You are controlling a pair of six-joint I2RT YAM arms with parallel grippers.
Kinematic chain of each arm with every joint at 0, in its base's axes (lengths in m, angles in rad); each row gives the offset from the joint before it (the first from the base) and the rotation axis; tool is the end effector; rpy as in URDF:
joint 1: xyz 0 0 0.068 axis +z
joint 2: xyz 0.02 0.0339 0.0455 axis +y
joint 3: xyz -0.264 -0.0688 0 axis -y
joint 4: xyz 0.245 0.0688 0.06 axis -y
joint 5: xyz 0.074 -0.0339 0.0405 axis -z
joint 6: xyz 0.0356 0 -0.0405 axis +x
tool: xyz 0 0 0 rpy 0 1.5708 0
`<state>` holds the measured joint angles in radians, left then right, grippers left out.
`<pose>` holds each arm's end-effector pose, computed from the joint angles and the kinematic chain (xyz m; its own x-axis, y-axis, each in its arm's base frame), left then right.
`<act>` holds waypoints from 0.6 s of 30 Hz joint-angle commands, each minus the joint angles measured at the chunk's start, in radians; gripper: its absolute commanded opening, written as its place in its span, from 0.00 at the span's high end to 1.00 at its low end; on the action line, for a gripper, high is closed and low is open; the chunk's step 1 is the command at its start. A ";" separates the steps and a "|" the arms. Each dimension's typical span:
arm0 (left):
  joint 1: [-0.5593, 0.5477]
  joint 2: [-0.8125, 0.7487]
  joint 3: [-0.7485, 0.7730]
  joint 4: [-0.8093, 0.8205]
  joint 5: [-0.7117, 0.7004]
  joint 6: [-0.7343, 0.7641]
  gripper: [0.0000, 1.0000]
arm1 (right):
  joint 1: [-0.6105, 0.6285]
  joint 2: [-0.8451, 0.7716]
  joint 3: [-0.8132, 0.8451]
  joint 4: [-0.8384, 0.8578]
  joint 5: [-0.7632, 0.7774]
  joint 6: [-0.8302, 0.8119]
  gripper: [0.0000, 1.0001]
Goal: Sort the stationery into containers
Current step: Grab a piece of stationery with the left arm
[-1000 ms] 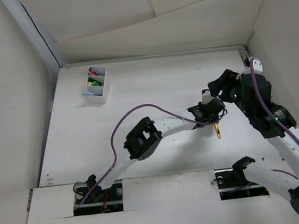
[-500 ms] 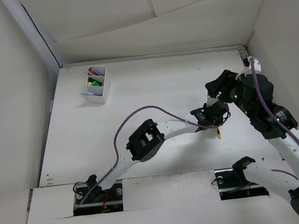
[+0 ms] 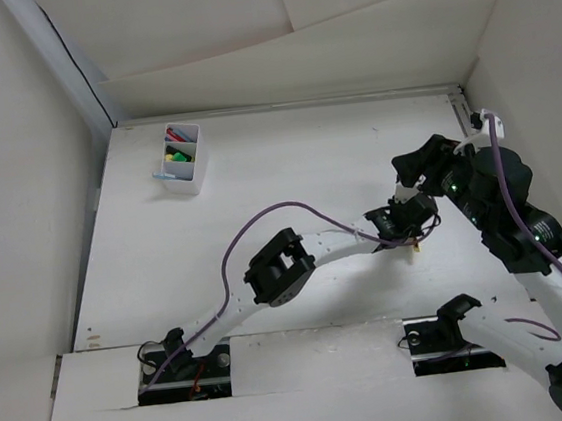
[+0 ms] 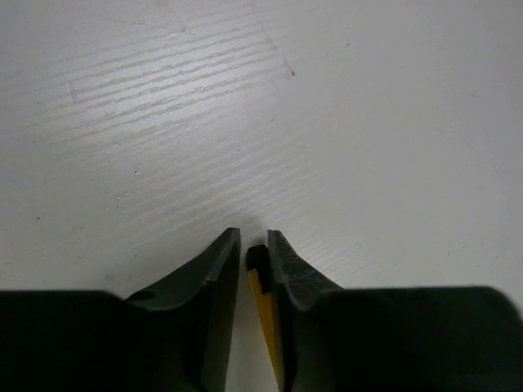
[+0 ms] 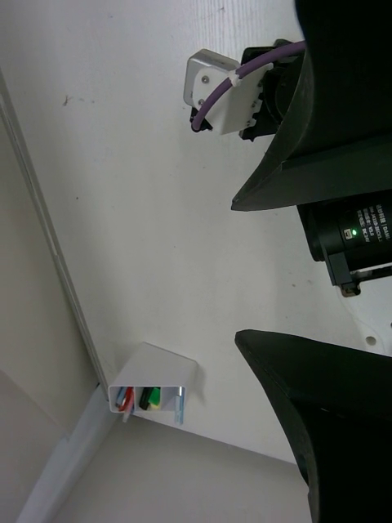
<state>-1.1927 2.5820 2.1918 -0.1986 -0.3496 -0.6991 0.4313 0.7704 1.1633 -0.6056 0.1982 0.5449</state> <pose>0.2264 -0.5368 0.1563 -0.6512 0.0015 -0.7589 0.4559 0.8002 -0.3896 0.1304 0.0523 0.4236 -0.2858 0.4279 -0.8575 -0.1016 0.8762 0.4711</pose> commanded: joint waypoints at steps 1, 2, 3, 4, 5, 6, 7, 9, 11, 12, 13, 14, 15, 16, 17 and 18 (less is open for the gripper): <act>-0.002 0.066 -0.021 -0.167 -0.029 0.052 0.76 | -0.008 -0.011 0.042 0.038 -0.003 -0.019 0.34; -0.002 0.066 -0.021 -0.179 -0.029 0.052 0.74 | -0.008 -0.011 0.042 0.038 -0.003 -0.019 0.34; -0.002 0.057 -0.030 -0.179 -0.041 0.052 0.70 | -0.008 -0.011 0.042 0.038 -0.003 -0.019 0.34; -0.011 0.056 -0.039 -0.179 -0.042 0.052 0.70 | -0.008 -0.011 0.042 0.038 -0.003 -0.019 0.34; -0.011 0.056 -0.049 -0.179 -0.042 0.062 0.70 | -0.008 -0.011 0.042 0.038 -0.003 -0.019 0.34; -0.011 0.044 -0.072 -0.170 -0.031 0.062 0.69 | -0.008 -0.011 0.042 0.038 -0.003 -0.019 0.34; -0.011 0.034 -0.072 -0.170 -0.031 0.062 0.68 | -0.008 -0.011 0.042 0.038 -0.003 -0.028 0.34; -0.024 0.033 -0.084 -0.157 -0.020 0.073 0.68 | -0.008 -0.011 0.042 0.038 -0.003 -0.028 0.34; -0.033 0.006 -0.095 -0.157 -0.020 0.073 0.68 | -0.008 -0.002 0.042 0.047 -0.012 -0.028 0.34; -0.045 0.006 -0.095 -0.157 -0.011 0.084 0.68 | -0.008 -0.002 0.042 0.047 -0.013 -0.028 0.34; -0.045 -0.003 -0.083 -0.157 -0.026 0.084 0.71 | -0.008 -0.002 0.042 0.047 -0.013 -0.028 0.34; -0.062 -0.003 -0.069 -0.180 -0.044 0.093 0.71 | -0.008 -0.002 0.042 0.047 -0.013 -0.028 0.34; -0.077 -0.003 -0.055 -0.199 -0.070 0.093 0.71 | -0.008 -0.002 0.042 0.047 -0.013 -0.028 0.34; -0.077 -0.003 -0.044 -0.215 -0.118 0.093 0.71 | -0.008 -0.002 0.042 0.047 -0.013 -0.028 0.34; -0.077 0.007 -0.044 -0.226 -0.132 0.093 0.71 | -0.008 -0.002 0.042 0.047 -0.013 -0.028 0.34; -0.077 0.007 -0.044 -0.226 -0.141 0.083 0.71 | -0.008 -0.002 0.042 0.047 -0.013 -0.028 0.34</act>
<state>-1.2442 2.5694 2.1685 -0.2085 -0.4618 -0.6270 0.4313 0.7738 1.1645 -0.6048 0.1967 0.5339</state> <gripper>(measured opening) 0.294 0.660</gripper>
